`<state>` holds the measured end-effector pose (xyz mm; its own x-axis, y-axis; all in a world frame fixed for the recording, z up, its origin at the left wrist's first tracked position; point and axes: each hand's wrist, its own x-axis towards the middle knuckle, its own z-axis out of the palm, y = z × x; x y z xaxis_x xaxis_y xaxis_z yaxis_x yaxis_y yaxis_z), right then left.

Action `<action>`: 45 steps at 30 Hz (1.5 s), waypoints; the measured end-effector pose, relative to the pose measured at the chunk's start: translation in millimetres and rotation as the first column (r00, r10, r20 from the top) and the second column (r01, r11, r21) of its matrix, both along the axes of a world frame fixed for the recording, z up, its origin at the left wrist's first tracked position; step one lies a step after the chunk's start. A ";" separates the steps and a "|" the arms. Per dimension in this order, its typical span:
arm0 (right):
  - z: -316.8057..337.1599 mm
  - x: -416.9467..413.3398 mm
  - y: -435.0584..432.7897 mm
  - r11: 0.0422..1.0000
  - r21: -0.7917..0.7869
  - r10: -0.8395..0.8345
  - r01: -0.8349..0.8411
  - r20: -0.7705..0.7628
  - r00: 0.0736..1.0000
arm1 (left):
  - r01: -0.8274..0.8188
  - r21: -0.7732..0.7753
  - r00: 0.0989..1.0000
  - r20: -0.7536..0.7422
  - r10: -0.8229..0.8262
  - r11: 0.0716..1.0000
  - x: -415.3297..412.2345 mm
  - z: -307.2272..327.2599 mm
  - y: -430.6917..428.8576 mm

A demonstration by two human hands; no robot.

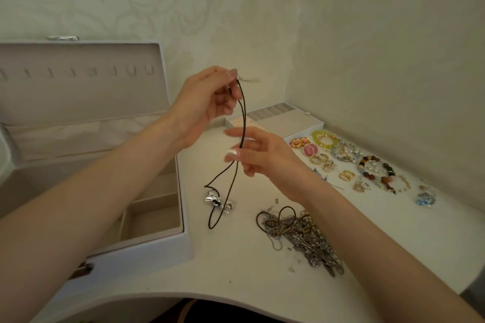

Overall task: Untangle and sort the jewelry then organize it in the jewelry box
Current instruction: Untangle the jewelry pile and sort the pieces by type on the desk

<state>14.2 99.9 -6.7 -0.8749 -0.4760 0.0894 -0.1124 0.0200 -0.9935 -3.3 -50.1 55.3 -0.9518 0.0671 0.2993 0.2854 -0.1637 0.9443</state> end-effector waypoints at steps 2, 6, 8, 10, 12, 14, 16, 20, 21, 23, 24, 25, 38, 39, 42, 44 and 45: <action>1.9 -2.9 3.1 1.000 0.027 0.005 -0.004 -0.032 0.999 | -0.106 0.021 0.994 0.017 0.105 0.994 -6.1 0.9 -4.7; 13.9 -6.0 18.3 1.000 -0.005 -0.031 0.031 -0.051 0.998 | -0.306 -0.088 0.949 0.051 0.311 0.948 -18.2 -9.0 -21.5; 23.6 -7.4 24.5 0.999 -0.049 -0.024 0.020 -0.081 0.996 | -0.339 -0.212 0.932 0.054 0.358 0.917 -21.8 -18.8 -26.0; 32.9 -11.3 27.1 0.997 -0.078 -0.031 0.022 -0.114 0.993 | -0.327 -0.335 0.929 0.061 0.366 0.884 -24.9 -29.2 -26.5; 40.9 -15.5 26.6 0.997 -0.078 -0.037 0.026 -0.141 0.989 | -0.288 -0.424 0.930 0.089 0.356 0.859 -28.5 -38.0 -25.2; 46.6 -18.5 25.8 0.998 -0.055 -0.046 0.038 -0.168 0.985 | -0.258 -0.487 0.930 0.108 0.350 0.835 -32.3 -45.4 -23.5; 50.6 -21.5 27.2 0.996 -0.040 -0.085 0.079 -0.188 0.978 | -0.238 -0.536 0.931 0.112 0.348 0.810 -37.3 -52.4 -23.1; 50.6 -28.4 32.0 0.981 -0.047 -0.192 0.186 -0.184 0.964 | -0.063 -0.636 0.939 0.224 0.262 0.769 -39.6 -60.3 -23.0; 49.1 -29.9 31.9 0.978 -0.039 -0.209 0.205 -0.182 0.961 | 0.007 -0.670 0.933 0.273 0.237 0.742 -38.2 -61.0 -23.7; 46.1 -32.5 30.4 0.977 -0.012 -0.211 0.212 -0.187 0.959 | 0.057 -0.755 0.929 0.279 0.241 0.654 -35.0 -60.1 -23.4; 45.2 -33.7 29.2 0.979 0.004 -0.201 0.205 -0.191 0.961 | -0.032 -0.797 0.945 0.172 0.277 0.603 -34.9 -59.0 -23.3; 45.0 -35.0 27.7 0.981 0.021 -0.186 0.194 -0.191 0.964 | -0.183 -0.798 0.951 0.005 0.309 0.574 -34.1 -56.1 -21.9; 38.9 -83.1 12.1 0.970 -0.031 -0.242 0.242 -0.004 0.970 | 0.029 -0.448 0.984 0.171 0.054 0.893 -31.1 -51.8 -16.5; 35.9 -89.3 10.0 0.965 -0.026 -0.261 0.262 0.013 0.965 | -0.029 -0.465 0.982 0.152 0.113 0.885 -35.7 -54.6 -18.0; 24.4 -106.2 1.5 0.942 0.053 -0.332 0.330 0.035 0.942 | -0.242 -0.731 0.952 -0.052 0.302 0.638 -53.9 -59.0 -25.1; 16.0 -115.1 -5.0 0.917 0.149 -0.376 0.369 0.018 0.927 | -0.266 -0.882 0.936 -0.139 0.323 0.389 -64.3 -57.0 -29.0; 12.4 -118.7 -8.2 0.906 0.195 -0.384 0.375 0.008 0.923 | -0.231 -0.916 0.940 -0.124 0.317 0.328 -68.7 -56.1 -30.0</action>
<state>-104.5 91.7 5.7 -0.9937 -0.1117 -0.0119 -0.0150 0.2369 -0.9714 -71.9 -80.0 -0.9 -0.9852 -0.0135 0.1709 0.0705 0.8769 0.4754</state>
